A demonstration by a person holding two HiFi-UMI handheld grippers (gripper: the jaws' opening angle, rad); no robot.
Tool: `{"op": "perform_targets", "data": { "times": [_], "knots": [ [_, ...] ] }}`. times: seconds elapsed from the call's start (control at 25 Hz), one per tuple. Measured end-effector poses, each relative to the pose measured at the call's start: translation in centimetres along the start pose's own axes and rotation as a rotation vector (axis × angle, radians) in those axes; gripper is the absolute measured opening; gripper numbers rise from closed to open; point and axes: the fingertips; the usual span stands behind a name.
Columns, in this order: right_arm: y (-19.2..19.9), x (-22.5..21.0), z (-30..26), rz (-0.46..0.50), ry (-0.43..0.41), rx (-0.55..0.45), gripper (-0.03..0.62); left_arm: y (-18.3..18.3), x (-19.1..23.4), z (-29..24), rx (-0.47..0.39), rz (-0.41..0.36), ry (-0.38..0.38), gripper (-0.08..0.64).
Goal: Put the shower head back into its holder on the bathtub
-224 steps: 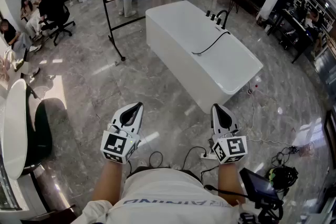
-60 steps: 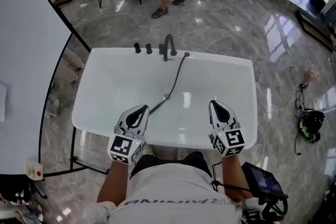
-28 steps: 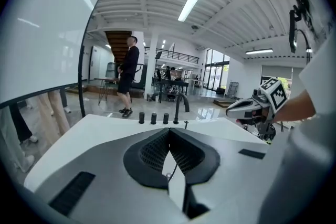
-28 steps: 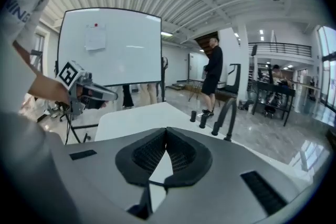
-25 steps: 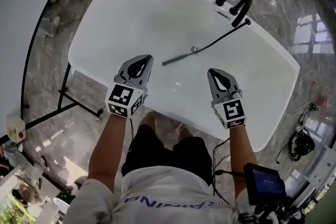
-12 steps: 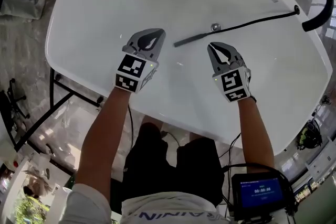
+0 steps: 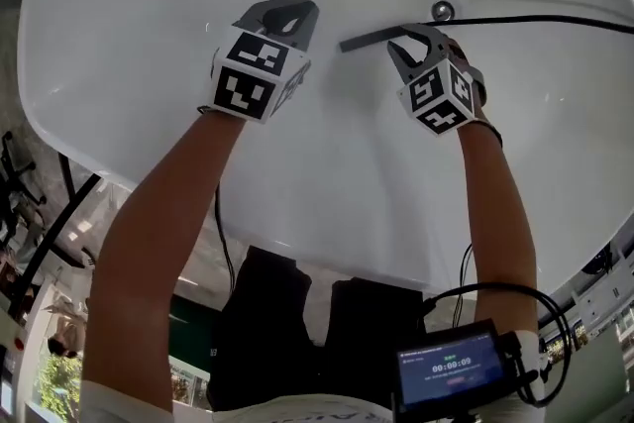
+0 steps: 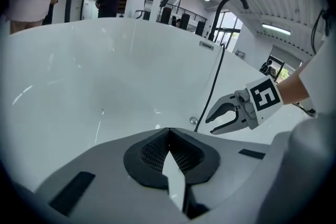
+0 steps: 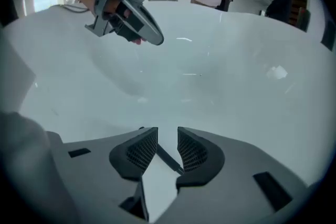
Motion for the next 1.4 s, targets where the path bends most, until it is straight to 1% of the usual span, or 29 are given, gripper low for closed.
{"op": "perform_targets", "data": {
  "times": [0.08,0.2,0.32,0.4,0.48,0.64,0.84,0.96,1.08,1.16,1.24,1.32,1.4],
  "knots": [
    [1.5,1.4,-3.0,0.08,-0.055,0.035,0.111,1.6,1.0,-1.7,0.031,0.004,-0.009,0.017],
    [3.0,3.8,-6.9,0.224,-0.152,0.095,0.143,3.6,1.7,-3.2,0.065,0.015,0.023,0.017],
    [4.3,5.0,-10.0,0.338,-0.228,0.17,0.178,4.8,1.9,-4.0,0.103,-0.03,0.064,0.017],
    [5.0,5.5,-11.6,0.415,-0.251,0.21,0.183,5.1,2.1,-4.7,0.113,-0.055,0.091,0.017],
    [5.8,6.1,-13.1,0.484,-0.264,0.247,0.183,5.3,2.6,-5.3,0.112,-0.055,0.102,0.017],
    [7.7,6.6,-15.1,0.586,-0.287,0.329,0.181,5.9,2.9,-5.3,0.117,-0.053,0.118,0.017],
    [9.2,7.2,-16.6,0.678,-0.303,0.396,0.181,7.1,2.7,-4.7,0.123,-0.005,0.183,0.017],
    [9.3,7.6,-17.2,0.714,-0.314,0.418,0.178,7.4,2.9,-4.5,0.127,0.0,0.191,0.017],
    [9.2,7.8,-17.5,0.731,-0.326,0.442,0.163,7.4,3.1,-4.4,0.127,0.01,0.197,0.017],
    [9.1,7.8,-17.6,0.734,-0.337,0.454,0.158,7.5,3.5,-4.3,0.126,0.016,0.191,0.017],
    [9.2,8.0,-17.6,0.739,-0.347,0.46,0.139,7.7,3.7,-4.3,0.131,0.029,0.183,0.017],
    [9.3,8.0,-17.5,0.736,-0.327,0.465,0.135,8.0,3.5,-4.4,0.14,0.03,0.18,0.017],
    [9.0,7.4,-16.8,0.718,-0.258,0.46,0.133,8.0,3.1,-4.4,0.146,0.013,0.18,0.017]
  ]
}}
Point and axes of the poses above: the fingertips, and each gripper's own axes: z backward along the fingers, x to its left, y out of its underside, and after that the axes turned 12 degrees about z, right-handed
